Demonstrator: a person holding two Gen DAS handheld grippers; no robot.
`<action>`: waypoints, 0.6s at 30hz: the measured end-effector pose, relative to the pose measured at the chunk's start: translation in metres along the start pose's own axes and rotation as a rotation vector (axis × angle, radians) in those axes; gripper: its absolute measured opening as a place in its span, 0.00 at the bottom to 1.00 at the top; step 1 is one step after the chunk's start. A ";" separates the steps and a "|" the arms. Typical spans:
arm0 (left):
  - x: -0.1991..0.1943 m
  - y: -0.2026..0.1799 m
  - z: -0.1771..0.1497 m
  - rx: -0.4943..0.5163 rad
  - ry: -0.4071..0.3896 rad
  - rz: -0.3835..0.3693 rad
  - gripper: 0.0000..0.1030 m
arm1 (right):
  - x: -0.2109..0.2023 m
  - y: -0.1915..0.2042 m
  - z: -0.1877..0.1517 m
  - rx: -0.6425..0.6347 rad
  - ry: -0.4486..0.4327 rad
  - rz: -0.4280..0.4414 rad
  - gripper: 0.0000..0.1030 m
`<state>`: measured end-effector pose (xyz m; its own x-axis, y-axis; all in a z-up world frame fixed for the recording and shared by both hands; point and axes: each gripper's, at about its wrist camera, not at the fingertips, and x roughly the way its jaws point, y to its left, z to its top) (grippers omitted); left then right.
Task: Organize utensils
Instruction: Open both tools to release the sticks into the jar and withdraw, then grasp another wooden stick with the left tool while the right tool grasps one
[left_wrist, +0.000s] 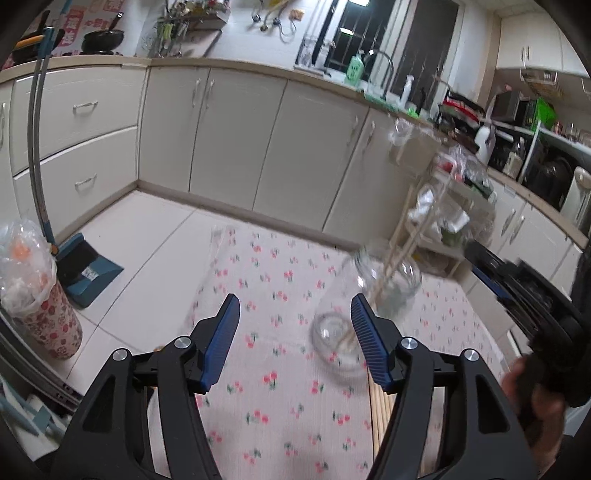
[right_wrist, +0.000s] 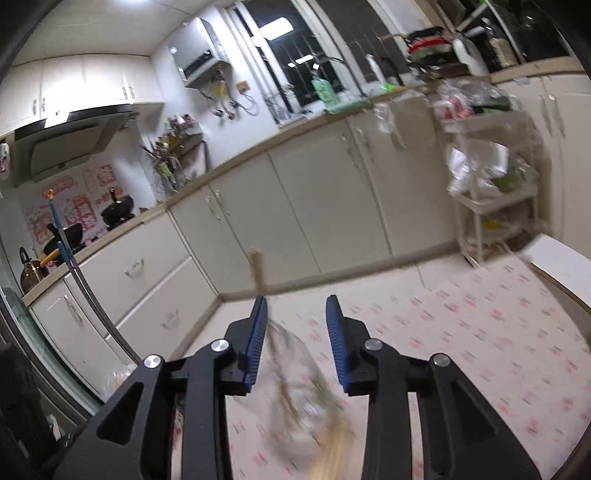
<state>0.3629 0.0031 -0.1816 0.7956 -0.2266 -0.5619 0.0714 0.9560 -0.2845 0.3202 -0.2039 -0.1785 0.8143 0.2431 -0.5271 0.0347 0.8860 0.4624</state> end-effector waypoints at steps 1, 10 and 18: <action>0.000 -0.002 -0.004 0.006 0.016 -0.003 0.58 | -0.004 -0.009 -0.010 -0.008 0.049 -0.029 0.32; 0.022 -0.036 -0.048 0.111 0.203 -0.031 0.58 | 0.010 -0.038 -0.071 -0.071 0.354 -0.113 0.19; 0.033 -0.044 -0.055 0.115 0.251 -0.028 0.58 | 0.037 -0.028 -0.080 -0.137 0.422 -0.138 0.19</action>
<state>0.3527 -0.0562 -0.2304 0.6192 -0.2789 -0.7340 0.1711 0.9602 -0.2206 0.3028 -0.1880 -0.2678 0.4997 0.2333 -0.8342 0.0266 0.9585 0.2839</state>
